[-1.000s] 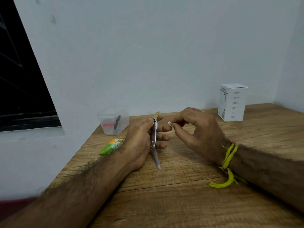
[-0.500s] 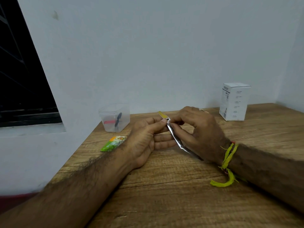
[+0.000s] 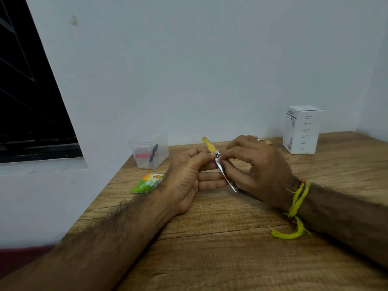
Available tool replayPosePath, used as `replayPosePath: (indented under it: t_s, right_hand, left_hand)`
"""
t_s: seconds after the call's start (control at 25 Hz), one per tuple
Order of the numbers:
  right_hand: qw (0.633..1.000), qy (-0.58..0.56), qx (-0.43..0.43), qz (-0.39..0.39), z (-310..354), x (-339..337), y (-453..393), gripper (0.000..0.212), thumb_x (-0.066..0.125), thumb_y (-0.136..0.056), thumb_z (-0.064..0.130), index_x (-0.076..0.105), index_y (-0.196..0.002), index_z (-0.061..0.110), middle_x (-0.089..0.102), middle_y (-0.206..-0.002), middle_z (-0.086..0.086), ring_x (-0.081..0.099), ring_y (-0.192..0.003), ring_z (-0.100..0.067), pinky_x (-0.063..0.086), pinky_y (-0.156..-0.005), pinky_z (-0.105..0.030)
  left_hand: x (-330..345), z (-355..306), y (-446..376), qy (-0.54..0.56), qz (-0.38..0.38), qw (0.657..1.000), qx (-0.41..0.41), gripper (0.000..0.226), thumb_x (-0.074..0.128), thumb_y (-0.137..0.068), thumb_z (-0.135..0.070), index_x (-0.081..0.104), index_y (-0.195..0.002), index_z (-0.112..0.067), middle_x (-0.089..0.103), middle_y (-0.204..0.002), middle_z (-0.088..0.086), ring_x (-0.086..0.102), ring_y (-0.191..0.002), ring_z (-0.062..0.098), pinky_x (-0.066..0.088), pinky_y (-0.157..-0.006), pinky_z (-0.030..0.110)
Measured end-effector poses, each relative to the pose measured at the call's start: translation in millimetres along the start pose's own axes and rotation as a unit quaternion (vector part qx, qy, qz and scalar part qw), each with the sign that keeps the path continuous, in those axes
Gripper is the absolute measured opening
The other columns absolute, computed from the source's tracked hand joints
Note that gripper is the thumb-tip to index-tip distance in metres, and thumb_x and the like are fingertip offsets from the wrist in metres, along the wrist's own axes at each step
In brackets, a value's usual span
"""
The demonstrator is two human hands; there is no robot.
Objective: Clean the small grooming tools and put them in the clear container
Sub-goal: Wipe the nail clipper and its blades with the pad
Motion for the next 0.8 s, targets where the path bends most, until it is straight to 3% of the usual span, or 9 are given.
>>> replayPosePath:
  t_s: [0.32, 0.56, 0.8]
  right_hand:
    - [1.000, -0.019, -0.002, 0.011, 0, 3, 0, 0.014, 0.067, -0.090, 0.021, 0.075, -0.091, 0.010, 0.067, -0.089, -0.001, 0.062, -0.080, -0.020, 0.049, -0.068, -0.042]
    - [0.999, -0.035, -0.008, 0.025, 3, 5, 0, 0.012, 0.068, -0.089, 0.018, 0.076, -0.090, 0.009, 0.067, -0.089, -0.002, 0.062, -0.080, -0.019, 0.049, -0.070, -0.040]
    - [0.999, -0.033, -0.009, 0.039, 4, 7, 1, 0.008, 0.072, -0.085, 0.017, 0.075, -0.085, 0.010, 0.067, -0.088, -0.001, 0.061, -0.080, -0.019, 0.048, -0.069, -0.041]
  left_hand:
    - [-4, 0, -1, -0.005, -0.020, 1.000, 0.010, 0.017, 0.063, -0.094, -0.007, 0.065, -0.107, 0.003, 0.074, -0.089, 0.023, 0.074, -0.070, 0.033, 0.064, -0.067, 0.042]
    - [-9, -2, -2, -0.012, -0.046, 0.999, 0.020, 0.030, 0.064, -0.093, -0.008, 0.060, -0.114, 0.013, 0.074, -0.085, 0.019, 0.073, -0.062, 0.028, 0.062, -0.056, 0.034]
    - [-13, -2, -4, -0.012, -0.064, 0.997, 0.034, 0.014, 0.065, -0.094, -0.011, 0.065, -0.101, 0.002, 0.074, -0.087, 0.018, 0.073, -0.067, 0.030, 0.063, -0.063, 0.039]
Point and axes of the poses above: each hand's wrist, its own y-axis away from the middle knuckle, its own x-axis out of the palm, z = x × y, the point moved 9 cm from there along -y, towards the middle knuckle
